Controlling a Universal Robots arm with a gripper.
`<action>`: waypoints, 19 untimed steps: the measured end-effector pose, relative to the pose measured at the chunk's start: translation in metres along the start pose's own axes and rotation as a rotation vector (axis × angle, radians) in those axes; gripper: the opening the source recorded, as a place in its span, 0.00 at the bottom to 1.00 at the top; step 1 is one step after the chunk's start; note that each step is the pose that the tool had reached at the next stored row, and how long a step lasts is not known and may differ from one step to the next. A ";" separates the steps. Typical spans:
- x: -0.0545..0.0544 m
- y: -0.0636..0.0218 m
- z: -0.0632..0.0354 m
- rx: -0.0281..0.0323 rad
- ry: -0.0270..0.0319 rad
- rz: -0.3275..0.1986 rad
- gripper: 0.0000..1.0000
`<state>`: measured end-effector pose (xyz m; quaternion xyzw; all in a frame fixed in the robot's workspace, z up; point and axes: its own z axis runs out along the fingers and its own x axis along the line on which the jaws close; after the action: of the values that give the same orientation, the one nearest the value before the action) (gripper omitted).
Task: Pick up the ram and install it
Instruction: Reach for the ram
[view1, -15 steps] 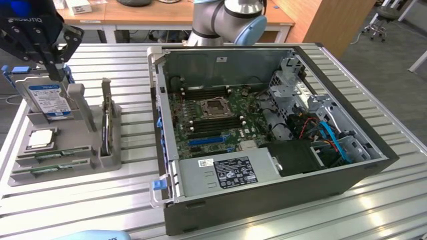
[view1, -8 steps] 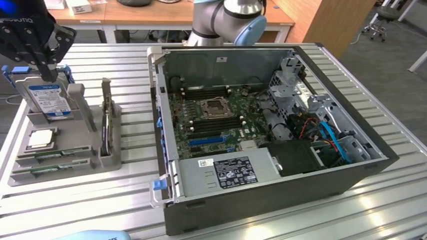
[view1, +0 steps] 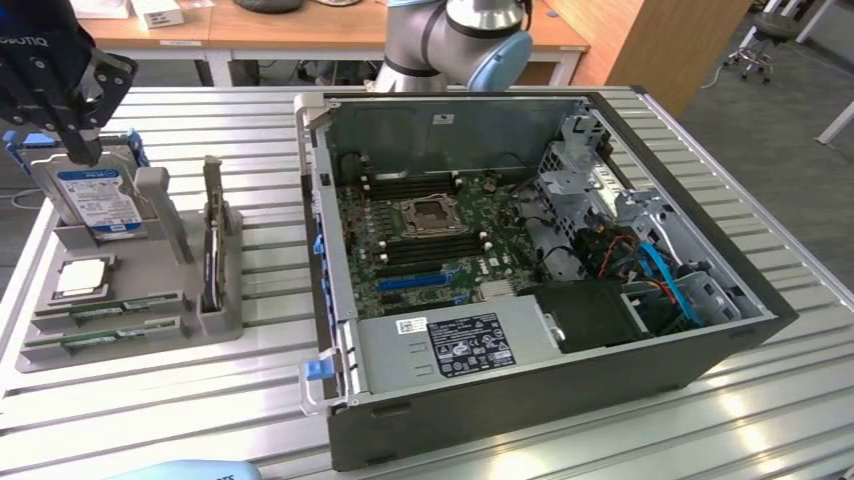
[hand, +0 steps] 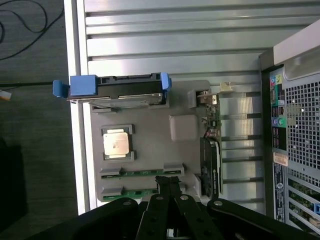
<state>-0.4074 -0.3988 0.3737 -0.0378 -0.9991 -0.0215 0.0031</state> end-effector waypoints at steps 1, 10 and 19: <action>0.001 -0.0001 0.0000 0.0000 0.0001 0.000 0.10; 0.007 -0.0005 0.0004 0.0001 0.0013 0.000 0.10; 0.008 -0.0006 0.0005 0.0001 0.0014 0.000 0.10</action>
<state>-0.4153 -0.3988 0.3733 -0.0378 -0.9990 -0.0215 0.0038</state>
